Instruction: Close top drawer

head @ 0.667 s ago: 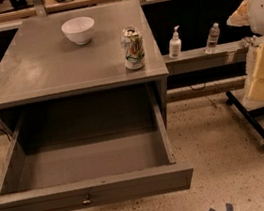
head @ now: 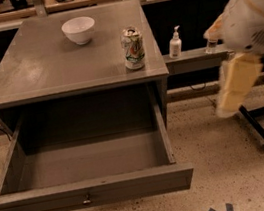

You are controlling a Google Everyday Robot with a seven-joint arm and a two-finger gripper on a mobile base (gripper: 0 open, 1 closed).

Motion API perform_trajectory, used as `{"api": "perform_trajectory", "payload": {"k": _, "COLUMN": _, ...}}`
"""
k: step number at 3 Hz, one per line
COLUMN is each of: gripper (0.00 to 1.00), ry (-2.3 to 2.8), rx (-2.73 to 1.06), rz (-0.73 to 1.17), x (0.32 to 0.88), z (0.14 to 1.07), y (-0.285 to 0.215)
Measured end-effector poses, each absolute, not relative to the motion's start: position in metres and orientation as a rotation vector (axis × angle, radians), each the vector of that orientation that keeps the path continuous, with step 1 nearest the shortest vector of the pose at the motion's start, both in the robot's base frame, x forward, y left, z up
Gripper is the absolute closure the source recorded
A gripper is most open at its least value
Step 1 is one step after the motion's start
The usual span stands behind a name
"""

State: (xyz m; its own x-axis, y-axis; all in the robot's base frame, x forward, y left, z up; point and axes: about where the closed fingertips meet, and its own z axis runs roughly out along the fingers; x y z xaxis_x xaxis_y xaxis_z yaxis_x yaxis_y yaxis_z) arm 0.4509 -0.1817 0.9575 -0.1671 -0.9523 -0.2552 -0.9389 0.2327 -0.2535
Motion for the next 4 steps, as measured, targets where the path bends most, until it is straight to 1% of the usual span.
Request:
{"api": "perform_trajectory", "payload": {"k": 1, "gripper": 0.0, "ry": 2.043, "rx": -1.789, "rz": 0.143, "x": 0.446, "z": 0.901, "y": -0.101}}
{"api": "perform_trajectory", "payload": {"k": 2, "gripper": 0.0, "ry": 1.956, "rx": -1.81, "rz": 0.247, "x": 0.432, "z": 0.85, "y": -0.046}}
{"api": "perform_trajectory", "payload": {"k": 3, "gripper": 0.0, "ry": 1.907, "rx": -1.76, "rz": 0.215, "x": 0.444, "z": 0.846, "y": -0.031}}
{"api": "perform_trajectory", "payload": {"k": 4, "gripper": 0.0, "ry": 1.9, "rx": -1.816, "rz": 0.236, "x": 0.432, "z": 0.827, "y": -0.031}}
